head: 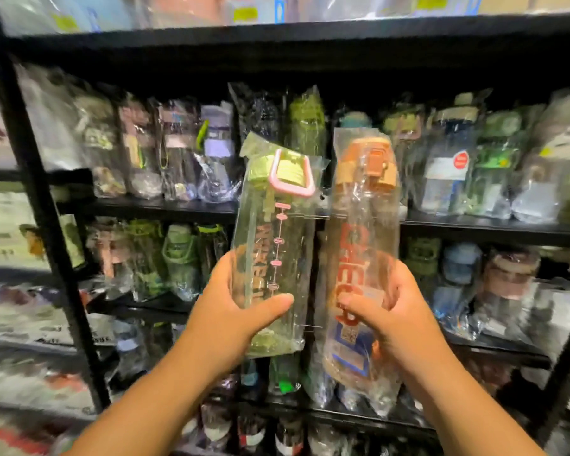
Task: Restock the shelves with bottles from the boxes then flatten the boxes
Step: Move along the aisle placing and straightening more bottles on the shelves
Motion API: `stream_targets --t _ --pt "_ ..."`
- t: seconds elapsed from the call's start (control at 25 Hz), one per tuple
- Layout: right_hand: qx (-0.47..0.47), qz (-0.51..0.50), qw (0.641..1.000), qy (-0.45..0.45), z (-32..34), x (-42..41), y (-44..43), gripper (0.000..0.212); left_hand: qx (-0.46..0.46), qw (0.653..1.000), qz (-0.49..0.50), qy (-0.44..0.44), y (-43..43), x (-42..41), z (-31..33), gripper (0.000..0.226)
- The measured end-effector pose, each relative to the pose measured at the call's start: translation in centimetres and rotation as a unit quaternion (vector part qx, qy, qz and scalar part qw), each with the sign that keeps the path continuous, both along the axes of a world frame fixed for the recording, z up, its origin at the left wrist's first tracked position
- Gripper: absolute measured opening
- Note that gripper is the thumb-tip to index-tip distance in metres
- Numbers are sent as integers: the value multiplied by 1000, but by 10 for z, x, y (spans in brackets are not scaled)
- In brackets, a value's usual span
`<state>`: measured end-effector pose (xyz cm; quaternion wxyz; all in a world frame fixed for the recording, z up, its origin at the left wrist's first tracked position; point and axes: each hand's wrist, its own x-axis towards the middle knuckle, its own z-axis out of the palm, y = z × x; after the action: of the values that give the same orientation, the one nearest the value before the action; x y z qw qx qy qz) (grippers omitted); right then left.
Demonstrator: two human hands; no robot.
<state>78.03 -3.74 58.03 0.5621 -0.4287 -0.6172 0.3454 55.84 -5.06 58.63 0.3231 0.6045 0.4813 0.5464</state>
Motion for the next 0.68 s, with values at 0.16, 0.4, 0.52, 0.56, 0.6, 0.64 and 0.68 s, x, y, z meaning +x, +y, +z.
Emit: stream_targets --t 0.16,0.4,0.52,0.56,0.6,0.64,0.68 --pt "31 -15 999 -8 31 -47 28 80 17 1000 -4 -5 40 -60 32 56" --pt "55 -38 998 -17 68 -74 94 96 42 999 -2 -31 110 -93 65 55" --pt "71 -40 996 -32 80 -78 132 94 56 997 12 -44 143 -91 74 54" --pt "74 -44 995 -39 84 -78 149 94 62 997 21 -43 157 -90 76 55" --pt "80 -47 995 -45 87 -80 165 94 68 997 31 -37 168 -89 78 57" --pt "86 -45 994 -52 88 -84 183 95 73 996 42 -28 181 -91 80 62" --pt "90 -40 994 -56 91 -89 199 100 78 995 53 -17 193 -93 82 66"
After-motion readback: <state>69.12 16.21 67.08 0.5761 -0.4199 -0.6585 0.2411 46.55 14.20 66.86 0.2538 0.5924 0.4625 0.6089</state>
